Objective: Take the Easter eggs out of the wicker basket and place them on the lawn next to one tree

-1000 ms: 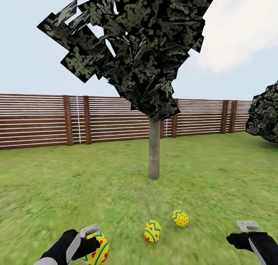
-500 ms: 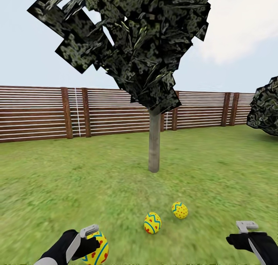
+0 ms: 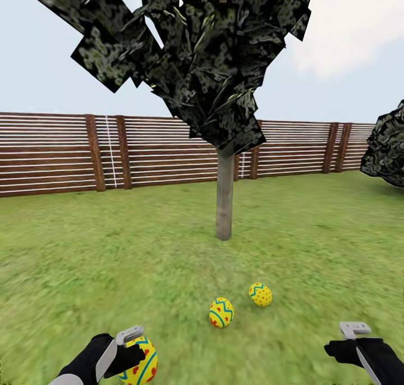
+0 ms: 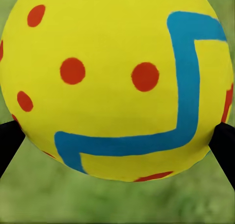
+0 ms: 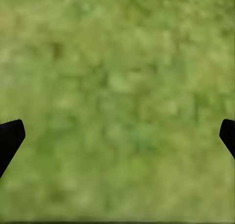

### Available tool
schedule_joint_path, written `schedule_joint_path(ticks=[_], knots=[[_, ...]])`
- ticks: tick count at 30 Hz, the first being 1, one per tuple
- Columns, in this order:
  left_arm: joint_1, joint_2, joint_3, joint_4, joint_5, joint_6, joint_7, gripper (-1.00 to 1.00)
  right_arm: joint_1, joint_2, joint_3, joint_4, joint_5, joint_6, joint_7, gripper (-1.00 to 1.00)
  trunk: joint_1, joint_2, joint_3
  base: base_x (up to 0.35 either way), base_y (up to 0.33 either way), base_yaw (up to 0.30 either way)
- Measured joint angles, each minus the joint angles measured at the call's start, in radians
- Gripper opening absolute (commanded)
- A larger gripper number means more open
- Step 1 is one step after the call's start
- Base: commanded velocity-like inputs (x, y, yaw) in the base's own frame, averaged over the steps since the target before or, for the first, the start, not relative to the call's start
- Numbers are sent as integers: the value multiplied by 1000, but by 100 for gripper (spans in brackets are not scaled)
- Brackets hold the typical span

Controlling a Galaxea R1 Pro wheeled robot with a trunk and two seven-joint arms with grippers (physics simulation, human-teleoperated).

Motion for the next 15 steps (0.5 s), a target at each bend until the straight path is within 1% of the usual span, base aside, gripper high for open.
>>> schedule_joint_path(ticks=[4, 7, 8, 9, 10, 12, 15], knots=[[0, 0, 0, 0, -1, 0, 0, -100, 0, 2, 0, 0, 0, 0, 0, 100, 2, -1, -15, 0, 0, 0], [0, 0, 1, -1, 0, -2, -1, -100, 0, 2, 0, 0, 0, 0, 0, 100, 2, -1, -16, 0, 0, 0], [0, 0, 1, -1, 0, -9, -1, -100, 0, 1, 0, 0, 0, 0, 0, 100, 2, -1, -16, 0, 0, 0], [-1, 0, 1, 0, -1, -30, -1, -100, 0, 1, 0, 0, 0, 0, 0, 100, 2, -1, -16, 79, 0, 0], [-1, 1, 1, 1, -1, -69, -2, -100, 0, 1, 0, 0, 0, 0, 0, 100, 2, -1, -16, 178, 0, 0], [0, 2, 0, 2, -1, -103, -4, -100, 0, 1, 0, 0, 0, 0, 0, 100, 1, -1, -16, 287, 0, 0], [0, 2, 0, 5, -1, -113, -4, -100, 0, 0, 0, 0, 0, 0, 0, 100, 1, -1, -16, 327, 0, 0]])
